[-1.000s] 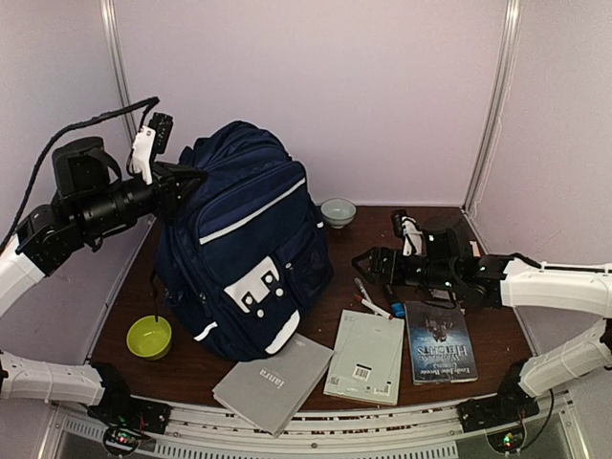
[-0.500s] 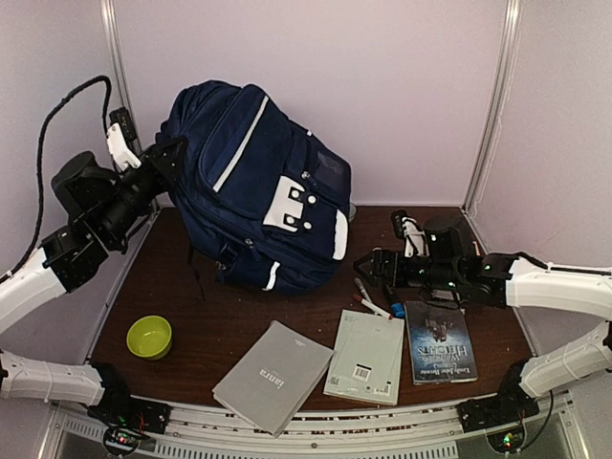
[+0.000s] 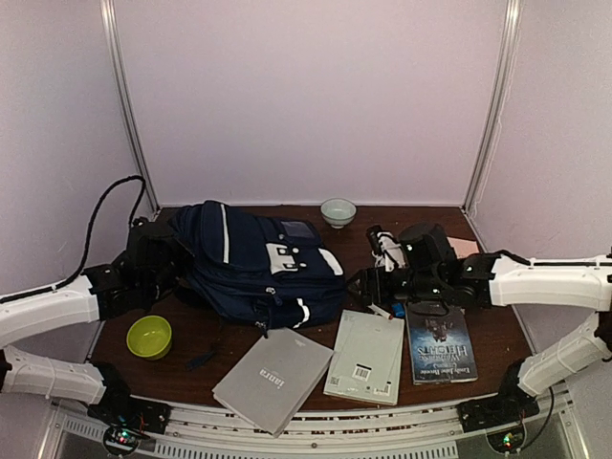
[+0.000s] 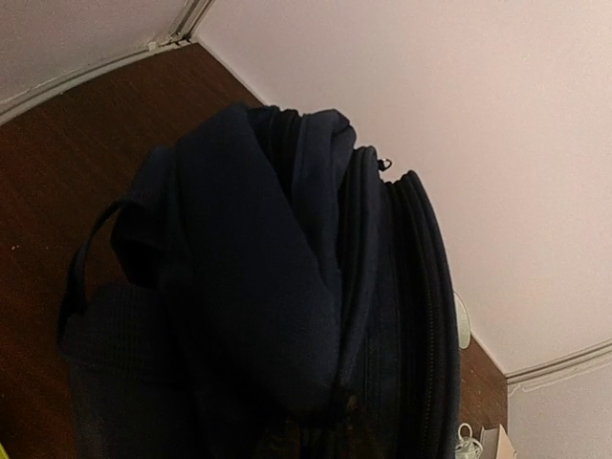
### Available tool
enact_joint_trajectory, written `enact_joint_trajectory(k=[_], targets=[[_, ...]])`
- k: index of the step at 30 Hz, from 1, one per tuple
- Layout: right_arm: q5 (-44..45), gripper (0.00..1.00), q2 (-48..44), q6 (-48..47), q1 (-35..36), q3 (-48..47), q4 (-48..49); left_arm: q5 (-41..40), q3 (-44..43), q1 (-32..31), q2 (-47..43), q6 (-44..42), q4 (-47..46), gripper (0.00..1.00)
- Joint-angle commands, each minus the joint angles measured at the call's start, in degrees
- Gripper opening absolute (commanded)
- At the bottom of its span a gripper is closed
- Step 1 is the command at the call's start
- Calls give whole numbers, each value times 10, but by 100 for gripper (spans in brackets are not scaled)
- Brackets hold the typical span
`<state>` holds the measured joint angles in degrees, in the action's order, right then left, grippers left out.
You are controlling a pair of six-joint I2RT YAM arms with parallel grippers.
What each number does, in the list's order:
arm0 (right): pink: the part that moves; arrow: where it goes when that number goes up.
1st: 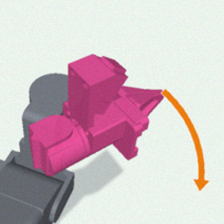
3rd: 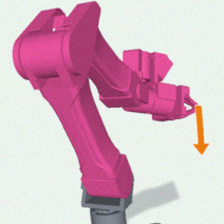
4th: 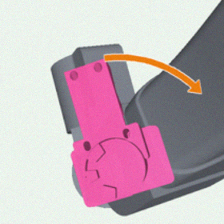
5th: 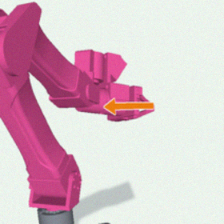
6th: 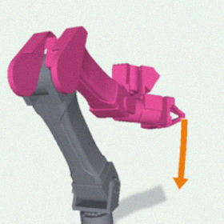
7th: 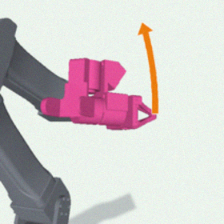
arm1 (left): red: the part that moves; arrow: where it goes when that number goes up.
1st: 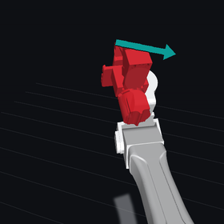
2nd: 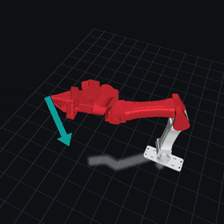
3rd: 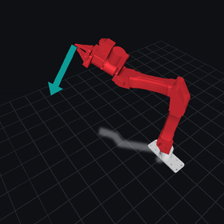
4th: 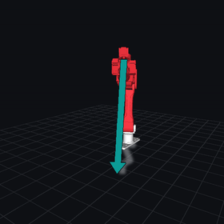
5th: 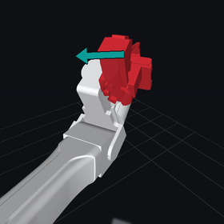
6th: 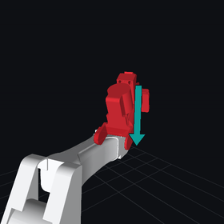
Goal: Pack the student bag
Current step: Rotate the student bag at the center of the board.
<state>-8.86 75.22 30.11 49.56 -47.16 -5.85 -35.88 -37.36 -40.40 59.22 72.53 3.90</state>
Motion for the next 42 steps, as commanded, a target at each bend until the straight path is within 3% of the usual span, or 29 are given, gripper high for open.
enact_joint_trajectory(k=[1,5,8,10,11,15,21,23,24,25,27,29,31,33,38,42], targets=[[-64,72,74,-6,28,-31,15,8,1,-13,-2,66,5,0],[-71,71,179,9,23,-71,29,22,1,-22,-9,55,6,0],[-67,68,237,20,6,-107,34,74,-12,-43,-11,-31,-7,39],[-50,69,252,24,-7,-126,39,131,-36,-59,0,-97,5,55],[-35,70,254,26,-14,-131,43,164,-47,-65,7,-133,9,58],[32,73,261,21,-65,-151,58,294,-102,-97,43,-265,53,66],[17,73,309,-44,-106,-258,-15,287,-232,-233,86,-470,190,67],[28,74,306,-64,-111,-281,-38,373,-255,-246,96,-527,207,71],[34,74,303,-72,-113,-291,-49,450,-261,-247,101,-557,213,78],[38,74,299,-80,-115,-301,-61,523,-265,-248,104,-583,217,93],[29,75,288,-93,-119,-310,-71,610,-282,-250,111,-632,243,98],[14,75,278,-112,-120,-322,-88,608,-304,-250,107,-671,267,98],[13,76,267,-129,-120,-332,-117,515,-330,-246,99,-697,287,98],[27,75,250,-140,-120,-333,-144,418,-367,-204,104,-674,319,98],[52,71,206,-137,-118,-294,-175,438,-411,62,183,-513,361,98],[65,70,203,-123,-101,-244,-174,422,-363,179,231,-470,293,98]])
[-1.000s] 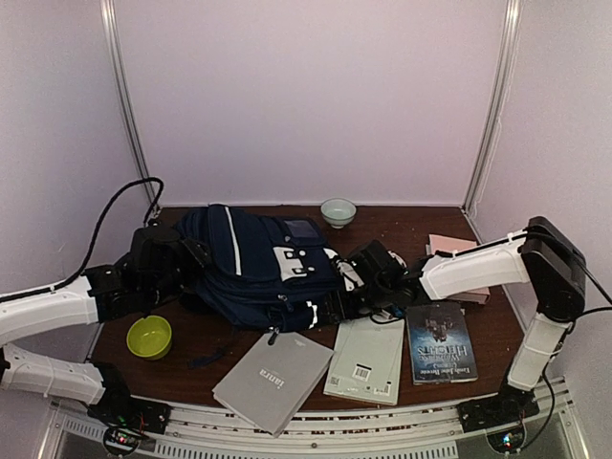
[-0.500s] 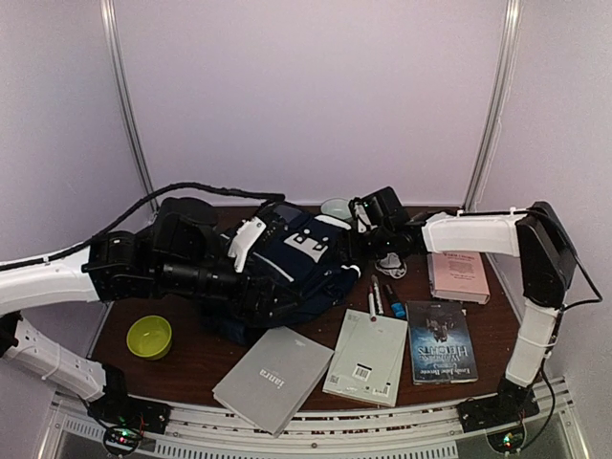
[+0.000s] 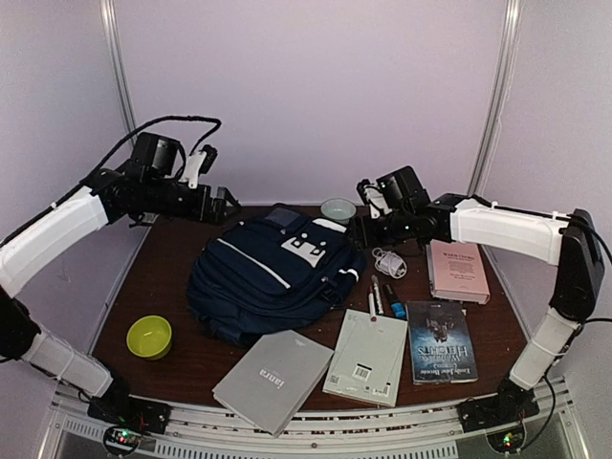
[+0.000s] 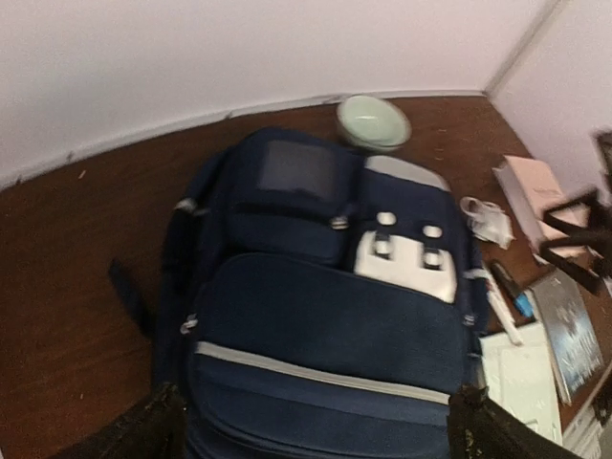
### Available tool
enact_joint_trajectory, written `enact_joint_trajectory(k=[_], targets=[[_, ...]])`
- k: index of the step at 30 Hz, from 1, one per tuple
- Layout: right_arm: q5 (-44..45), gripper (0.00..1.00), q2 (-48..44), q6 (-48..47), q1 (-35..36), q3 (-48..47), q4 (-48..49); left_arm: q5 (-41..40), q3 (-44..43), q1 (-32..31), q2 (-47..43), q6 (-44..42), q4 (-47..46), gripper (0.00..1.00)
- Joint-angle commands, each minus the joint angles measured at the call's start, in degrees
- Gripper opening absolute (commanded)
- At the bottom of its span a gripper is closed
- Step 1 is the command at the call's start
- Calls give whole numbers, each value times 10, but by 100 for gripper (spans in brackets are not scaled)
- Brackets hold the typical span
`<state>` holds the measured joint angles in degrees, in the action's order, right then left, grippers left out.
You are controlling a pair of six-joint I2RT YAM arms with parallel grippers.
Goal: Pack the student bag
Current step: Rotate the student bag at the center of the board.
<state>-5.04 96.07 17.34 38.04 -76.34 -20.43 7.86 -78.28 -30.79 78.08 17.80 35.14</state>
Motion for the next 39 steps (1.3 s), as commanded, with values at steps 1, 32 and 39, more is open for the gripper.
enact_joint_trajectory(k=[1,32,39], targets=[[26,70,2,10,19,57,-26,-5,71,126,50,105,-51,98],[-14,77,106,-54,24,-170,-137,-95,348,-141,-193,106,-72,47],[-3,79,-5,-61,8,-42,-144,-180,201,-189,-178,-92,21,56]])
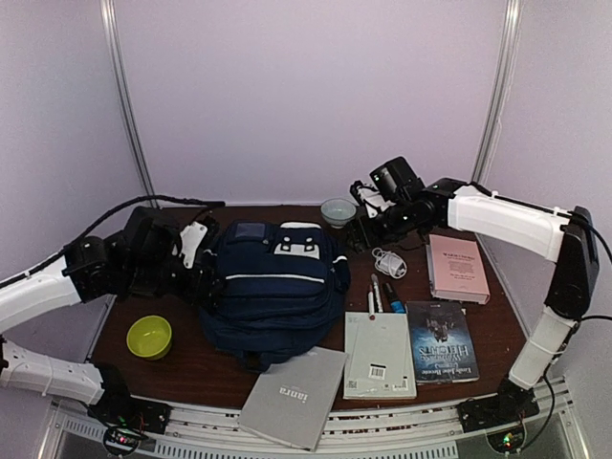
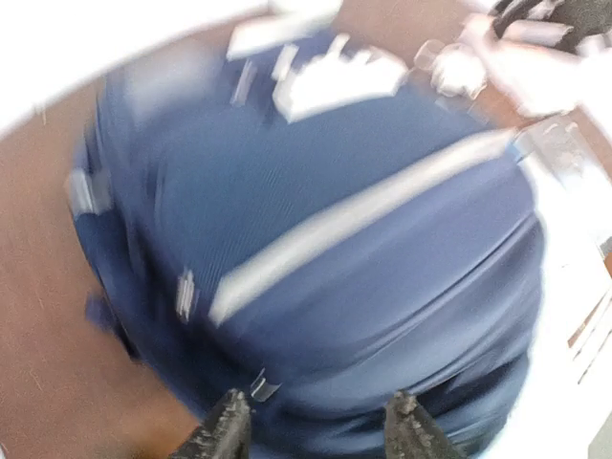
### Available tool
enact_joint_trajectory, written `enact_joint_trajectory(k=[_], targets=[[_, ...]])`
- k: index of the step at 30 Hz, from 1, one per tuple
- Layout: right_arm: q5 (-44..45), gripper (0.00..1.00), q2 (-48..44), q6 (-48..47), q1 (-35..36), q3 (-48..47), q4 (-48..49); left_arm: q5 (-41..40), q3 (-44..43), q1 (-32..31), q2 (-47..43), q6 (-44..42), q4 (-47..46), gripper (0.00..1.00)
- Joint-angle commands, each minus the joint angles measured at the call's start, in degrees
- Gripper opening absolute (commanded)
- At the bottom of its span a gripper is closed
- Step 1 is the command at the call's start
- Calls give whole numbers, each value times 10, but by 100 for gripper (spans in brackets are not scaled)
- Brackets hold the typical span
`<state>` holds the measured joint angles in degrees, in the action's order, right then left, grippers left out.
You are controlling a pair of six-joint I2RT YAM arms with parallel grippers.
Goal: Pack the student bag
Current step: Open the upper front pocket of the student bag.
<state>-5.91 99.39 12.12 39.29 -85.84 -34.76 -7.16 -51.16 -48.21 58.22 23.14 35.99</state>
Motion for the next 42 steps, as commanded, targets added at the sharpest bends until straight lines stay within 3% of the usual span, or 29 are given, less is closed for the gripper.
enact_joint_trajectory(k=[1,6,10,16,18,23,26,35,37,38,40,41,42], targets=[[4,79,-47,-7,-4,64,-3,-26,-85,-19,35,-178,20,60],[2,79,-78,2,-4,112,-9,48,-139,-35,98,-367,48,72],[-3,80,-93,10,-4,138,-5,-1,-98,-35,130,-502,-29,73],[-3,79,-107,12,-3,161,-1,2,-54,-35,154,-632,-85,75],[-5,79,-108,13,-4,166,1,-35,-37,-33,167,-646,-113,67],[-10,79,-110,16,-3,177,8,-71,-50,-30,201,-641,-115,61],[4,79,-113,15,-4,184,5,-119,-53,-27,211,-634,-141,51],[74,79,-100,35,-4,207,-15,-120,-82,-7,187,-597,-142,50],[96,79,-91,38,-4,206,-22,-114,-90,3,191,-586,-133,43],[109,78,-86,39,-4,206,-26,-109,-102,6,198,-576,-110,36],[133,73,-72,41,-4,205,-33,-103,-125,8,213,-560,-80,8],[144,68,-63,40,-4,204,-36,-105,-132,9,219,-552,-73,0],[153,64,-52,40,-4,200,-40,-107,-137,9,223,-548,-68,0]])
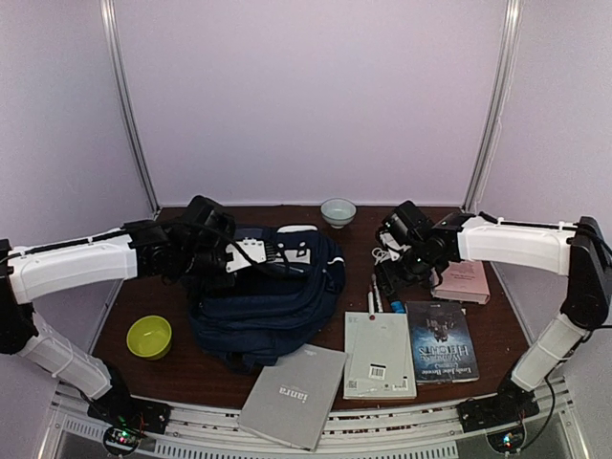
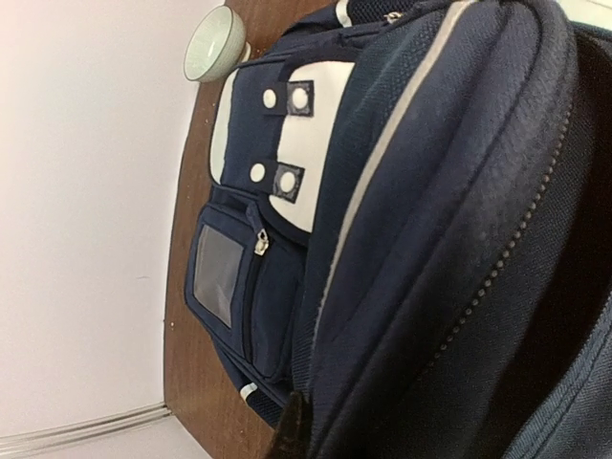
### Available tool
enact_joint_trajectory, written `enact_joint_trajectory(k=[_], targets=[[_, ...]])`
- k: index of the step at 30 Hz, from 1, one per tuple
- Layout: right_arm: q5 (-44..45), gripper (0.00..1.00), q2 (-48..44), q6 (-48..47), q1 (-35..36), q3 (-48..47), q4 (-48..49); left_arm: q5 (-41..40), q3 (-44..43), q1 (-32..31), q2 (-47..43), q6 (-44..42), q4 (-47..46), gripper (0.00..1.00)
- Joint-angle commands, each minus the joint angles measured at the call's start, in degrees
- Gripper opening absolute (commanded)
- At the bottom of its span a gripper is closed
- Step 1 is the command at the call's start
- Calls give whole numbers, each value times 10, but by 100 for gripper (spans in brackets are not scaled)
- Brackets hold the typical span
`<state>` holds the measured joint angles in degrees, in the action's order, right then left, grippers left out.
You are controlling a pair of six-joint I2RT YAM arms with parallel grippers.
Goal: Pack the student bag
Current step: Open the upper front pocket of the student bag, then pick up the pen from the center of the board.
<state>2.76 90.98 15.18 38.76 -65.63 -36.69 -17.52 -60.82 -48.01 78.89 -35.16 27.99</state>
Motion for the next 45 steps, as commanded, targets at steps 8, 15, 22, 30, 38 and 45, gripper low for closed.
enact_joint_trajectory(k=[8,15,22,30,38,45], targets=[[71,44,113,3,-11,-31,-40,-73,-48,7,-48,73,-35,0],[40,43,155,3,-30,-31,-28,-37,-41,6,-76,99,-40,0],[11,37,179,-1,-37,-33,-16,-55,-36,6,-89,115,-56,0],[11,0,163,1,-37,-38,-19,-54,-46,6,-94,131,-47,0],[28,0,78,-3,-32,-40,-34,-40,-57,6,-102,151,-36,0],[41,0,-11,6,15,-54,-32,-1,-68,6,-106,179,-28,0]])
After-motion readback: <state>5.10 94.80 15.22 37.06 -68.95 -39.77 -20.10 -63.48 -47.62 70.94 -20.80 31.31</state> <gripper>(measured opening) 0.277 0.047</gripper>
